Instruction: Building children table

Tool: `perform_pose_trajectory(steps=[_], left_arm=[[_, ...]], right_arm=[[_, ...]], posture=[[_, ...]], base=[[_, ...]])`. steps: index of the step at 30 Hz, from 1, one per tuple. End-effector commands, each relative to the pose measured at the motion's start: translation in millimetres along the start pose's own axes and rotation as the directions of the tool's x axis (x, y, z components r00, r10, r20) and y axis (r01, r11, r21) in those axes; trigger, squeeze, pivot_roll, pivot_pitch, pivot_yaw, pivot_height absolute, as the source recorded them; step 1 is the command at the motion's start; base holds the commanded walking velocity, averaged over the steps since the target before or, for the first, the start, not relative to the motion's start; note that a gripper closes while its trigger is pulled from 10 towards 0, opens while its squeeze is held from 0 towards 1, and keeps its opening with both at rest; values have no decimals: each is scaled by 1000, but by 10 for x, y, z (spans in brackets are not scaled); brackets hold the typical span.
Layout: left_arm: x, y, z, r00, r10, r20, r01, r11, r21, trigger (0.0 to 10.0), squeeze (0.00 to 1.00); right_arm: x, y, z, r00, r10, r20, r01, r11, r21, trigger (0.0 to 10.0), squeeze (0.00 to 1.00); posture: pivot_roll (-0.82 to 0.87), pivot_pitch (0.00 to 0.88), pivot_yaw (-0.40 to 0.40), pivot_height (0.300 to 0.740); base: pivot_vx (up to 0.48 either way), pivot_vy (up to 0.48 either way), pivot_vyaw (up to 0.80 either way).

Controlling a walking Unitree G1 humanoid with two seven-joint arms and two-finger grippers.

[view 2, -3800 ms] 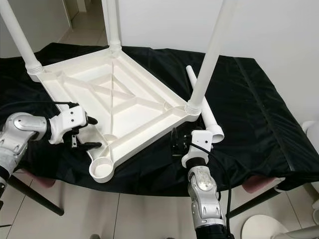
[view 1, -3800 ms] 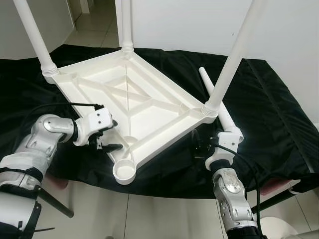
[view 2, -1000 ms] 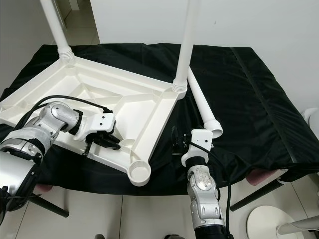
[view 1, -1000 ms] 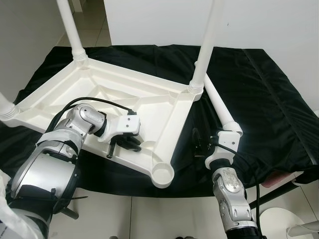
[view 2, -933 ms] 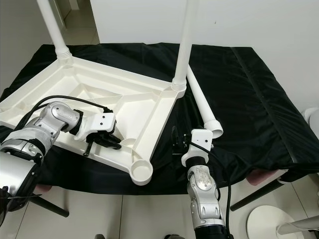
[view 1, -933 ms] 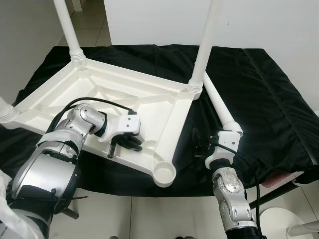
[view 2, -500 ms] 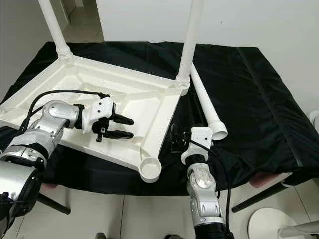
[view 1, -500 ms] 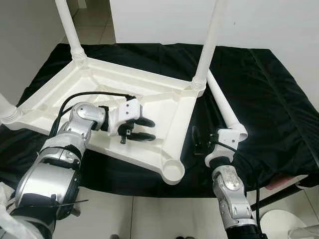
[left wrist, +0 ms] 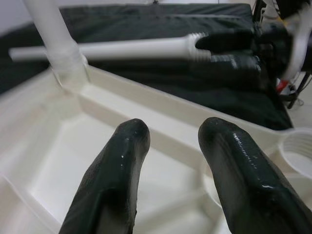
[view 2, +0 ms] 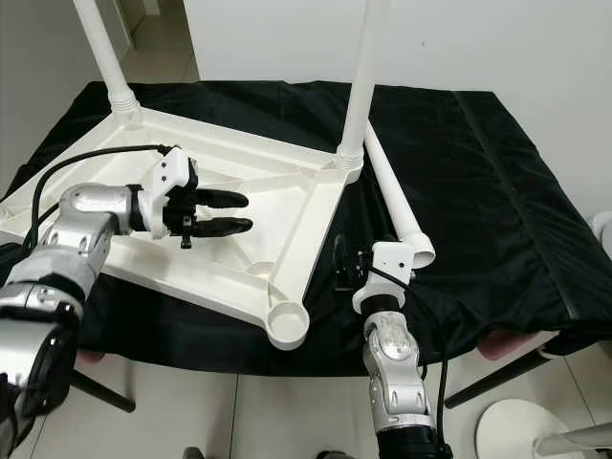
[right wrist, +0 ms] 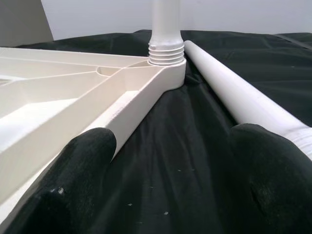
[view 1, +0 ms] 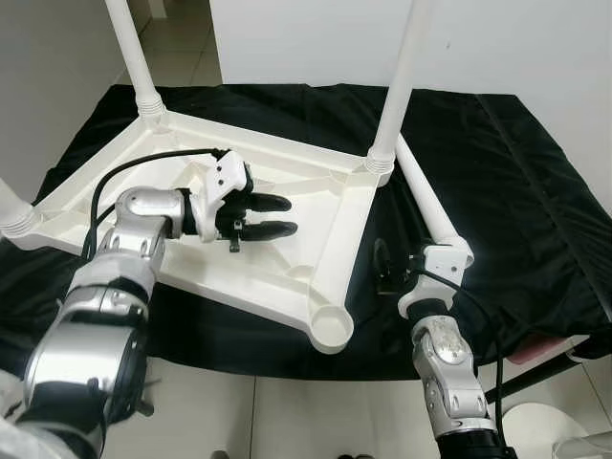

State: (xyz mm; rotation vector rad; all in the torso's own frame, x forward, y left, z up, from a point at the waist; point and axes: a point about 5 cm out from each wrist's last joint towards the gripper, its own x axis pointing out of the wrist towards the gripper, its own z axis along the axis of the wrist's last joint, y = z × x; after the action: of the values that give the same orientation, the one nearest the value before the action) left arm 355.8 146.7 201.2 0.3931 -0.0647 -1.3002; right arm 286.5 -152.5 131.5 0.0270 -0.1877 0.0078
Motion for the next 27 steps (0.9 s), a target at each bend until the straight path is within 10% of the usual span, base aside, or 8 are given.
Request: perform_pose_trajectory(steps=[1,8,9,18,19,27], left_arm=[[-45,4,-160,945,326,-14,-327,944,-52,10000,0],[-62,-241,-255,969,247,4,-245,965,-92,10000,0],[-94,-320,-311,974,226,-13,-225,962,-157,10000,1000],[-151,-552,-291,988,153,-9,-152,974,-169,10000,988],[-163,-636,-275,994,108,0,-107,980,-170,10000,47],[-257,-841,-274,998,-54,-18,49,976,-212,10000,0]], right_arm=[[-38,-62,-54,1000,-25,-17,26,1000,4,10000,0],[-39,-71,-67,999,-24,-22,24,1000,3,10000,0],[-30,-63,-70,1000,-11,-24,11,1000,-4,10000,0],[-16,-76,-67,1000,-1,-25,1,1000,-10,10000,0],[-14,-85,-67,1000,-1,-25,1,1000,-13,10000,0],[2,-129,-63,1000,4,-25,-5,1000,-28,10000,0]], posture=[[-15,55,17,740],[-4,55,2,740],[1,54,-5,740],[4,50,-13,740],[4,50,-14,740],[9,57,-17,740]], base=[[0,0,0],[0,0,0],[0,0,0],[0,0,0],[0,0,0],[0,0,0]])
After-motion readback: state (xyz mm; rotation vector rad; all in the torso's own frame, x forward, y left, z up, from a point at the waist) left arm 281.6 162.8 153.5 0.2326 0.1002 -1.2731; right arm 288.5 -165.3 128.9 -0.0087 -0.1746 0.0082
